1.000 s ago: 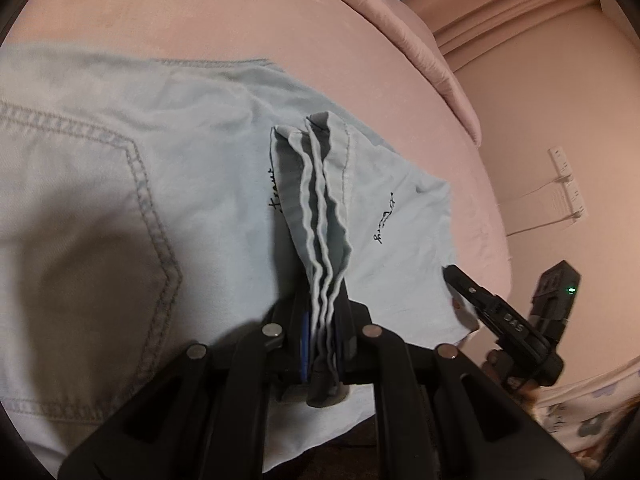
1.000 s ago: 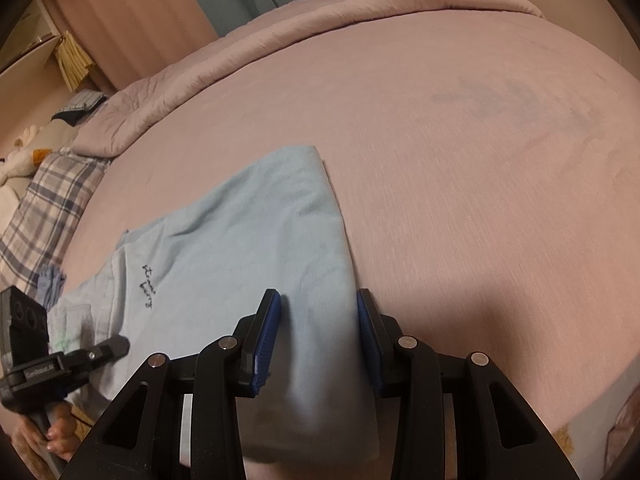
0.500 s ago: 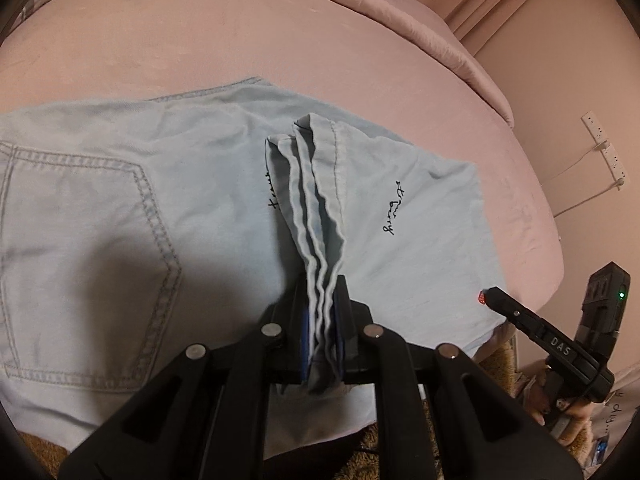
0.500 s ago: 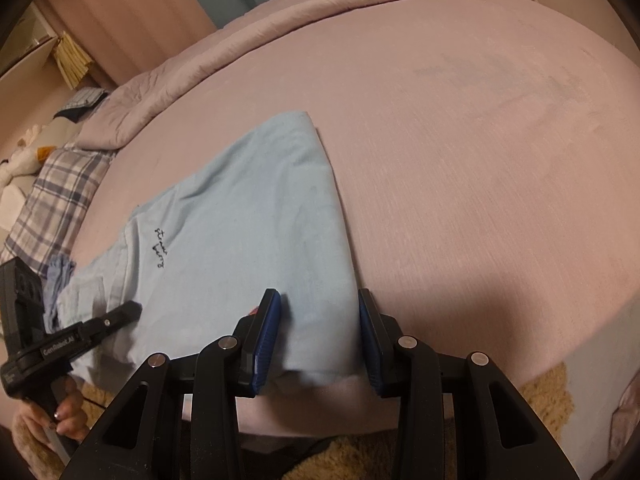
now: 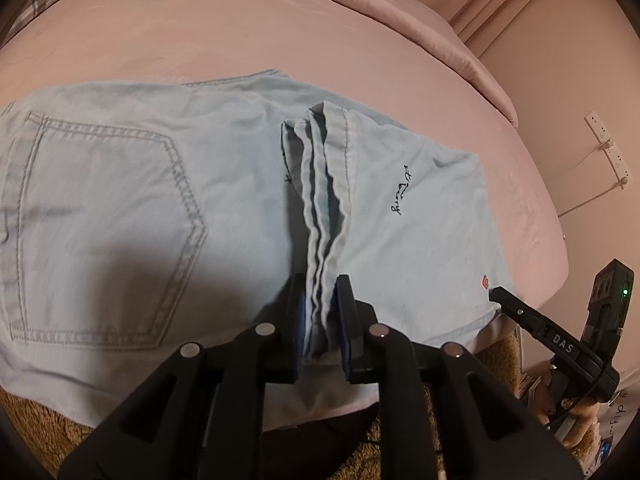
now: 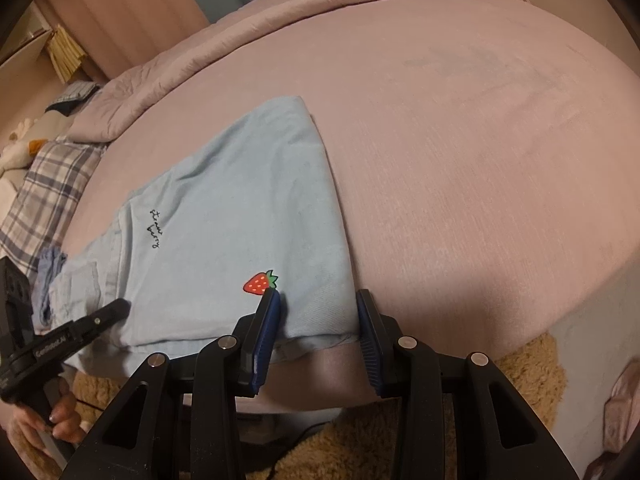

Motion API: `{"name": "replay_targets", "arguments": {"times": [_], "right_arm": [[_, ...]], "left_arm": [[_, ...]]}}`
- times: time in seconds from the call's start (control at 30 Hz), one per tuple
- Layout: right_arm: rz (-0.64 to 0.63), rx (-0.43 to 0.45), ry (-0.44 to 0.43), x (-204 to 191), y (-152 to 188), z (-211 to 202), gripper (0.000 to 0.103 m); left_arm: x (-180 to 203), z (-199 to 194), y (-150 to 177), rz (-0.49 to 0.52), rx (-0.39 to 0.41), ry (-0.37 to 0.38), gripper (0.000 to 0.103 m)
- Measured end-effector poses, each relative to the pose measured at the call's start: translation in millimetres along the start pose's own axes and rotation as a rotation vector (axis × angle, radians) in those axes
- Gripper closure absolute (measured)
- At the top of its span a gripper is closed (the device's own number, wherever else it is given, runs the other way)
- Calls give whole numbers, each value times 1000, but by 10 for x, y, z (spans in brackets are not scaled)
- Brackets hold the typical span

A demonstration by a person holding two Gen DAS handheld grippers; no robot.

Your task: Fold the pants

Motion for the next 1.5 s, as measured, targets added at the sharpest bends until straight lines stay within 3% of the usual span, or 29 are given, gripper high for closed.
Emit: {"name": "replay_targets", "arguments": {"times": [0.27, 0.53, 0.63, 0.7, 0.77, 0.87, 1.13, 1.23, 1.4, 1.5], "right_arm": [[1, 1, 9, 9, 2, -1, 65], [-2, -16, 32, -34, -21, 21, 65], [8, -18, 27, -27, -28, 17, 65], [15, -16, 22, -21, -24, 17, 65], [26, -14, 16, -5, -23, 11, 65], [32, -17, 25, 1, -40, -10, 63], [-34, 55, 118, -149, -233, -230, 37], [-82, 112, 103, -295, -393, -352, 22], [-151, 194, 42, -581, -582, -483, 11], [-164, 209, -13, -705, -564, -450, 11]], "left_arm": [[-14, -45, 52, -11, 3, 1, 82], [-120, -264, 96, -50, 25, 32, 68], [-159, -462, 42, -60, 92, 11, 54], [-177, -577, 17, -69, 137, 3, 33], [-251, -716, -20, -83, 189, -4, 22], [-429, -897, -75, -122, 258, -44, 15], [-977, -1200, -156, -275, 356, -150, 7], [-1165, -1271, -161, -312, 380, -190, 5], [-1437, -1261, -130, -383, 375, -243, 5], [-1543, -1227, -110, -406, 363, -270, 5]]}}
Point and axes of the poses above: each gripper's, at about its wrist camera, not at the fingertips, and z roughly the way its jaws point, x to its right, y to its underside, the point moved 3 cm from there along z, roughly the way its jaws point, and after that the axes turned 11 degrees about -z, right-handed, at the moved point
